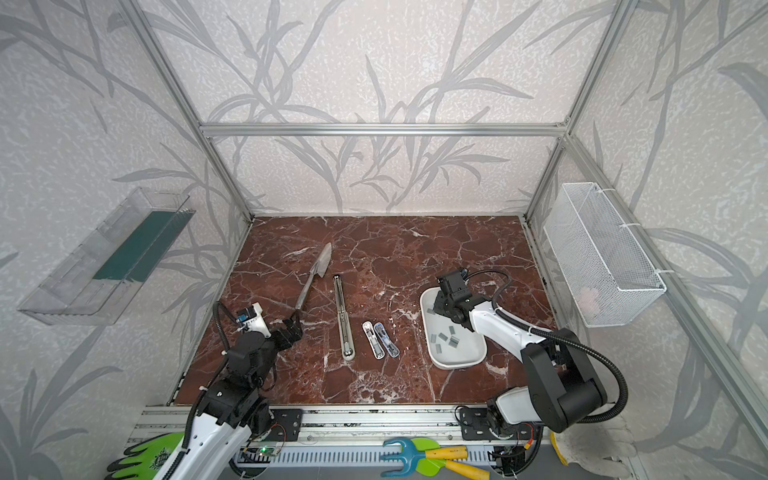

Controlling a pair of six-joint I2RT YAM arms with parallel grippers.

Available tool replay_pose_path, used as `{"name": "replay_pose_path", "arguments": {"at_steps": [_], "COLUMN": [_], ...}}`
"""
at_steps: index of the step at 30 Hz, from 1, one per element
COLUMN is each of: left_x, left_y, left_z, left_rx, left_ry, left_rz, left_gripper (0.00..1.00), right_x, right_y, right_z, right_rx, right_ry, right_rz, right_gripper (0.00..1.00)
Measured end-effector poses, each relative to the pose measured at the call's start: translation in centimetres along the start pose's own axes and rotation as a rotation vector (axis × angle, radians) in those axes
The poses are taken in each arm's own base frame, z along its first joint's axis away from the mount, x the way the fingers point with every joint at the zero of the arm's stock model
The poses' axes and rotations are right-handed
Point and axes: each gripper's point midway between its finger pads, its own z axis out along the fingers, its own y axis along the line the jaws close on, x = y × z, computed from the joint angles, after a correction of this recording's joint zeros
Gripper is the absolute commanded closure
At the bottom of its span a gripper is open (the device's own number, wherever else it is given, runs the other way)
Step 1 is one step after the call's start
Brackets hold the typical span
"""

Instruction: Load the staples into the stapler

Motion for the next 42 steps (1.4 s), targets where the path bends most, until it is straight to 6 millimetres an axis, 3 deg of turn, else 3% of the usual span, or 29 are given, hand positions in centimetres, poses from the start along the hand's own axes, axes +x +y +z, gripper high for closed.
{"name": "replay_pose_path", "arguments": {"at_steps": [5,10,13,17,21,42], "left_x": [0.0,0.9,1.1,1.1,1.1,0.9], "left_y": [0.8,1.4,1.6,1.6,1.6,1.6], "left_z": [0.9,1.5,1.6,1.6,1.6,1.6], "left_rx": [-0.067,-0.107,-0.115,-0.116,-0.117,-0.116], "left_ry": [-0.004,0.033,0.043,0.042,0.041,0.032], "left_rz": [0.036,0.060,0.065,0.065,0.065,0.062], "left_gripper": [0.01,0.01,0.01,0.01,0.01,0.01], "right_x": [-0.2,-0.5,0.5,2.8,4.4,6.4], "right_y": [-0.3,0.2,-0.6,-2.6,-3.4,-2.3], "right_z": [1.7,1.7,1.2,0.4,0.3,0.0], "right_rx": [0.020,0.023,0.033,0.076,0.089,0.067], "right_ry": [0.021,0.036,0.057,0.114,0.172,0.238], "right_rz": [0.033,0.024,-0.001,-0.034,-0.055,-0.143], "right_gripper": [0.67,0.67,0.57,0.57,0.59,0.66]}}
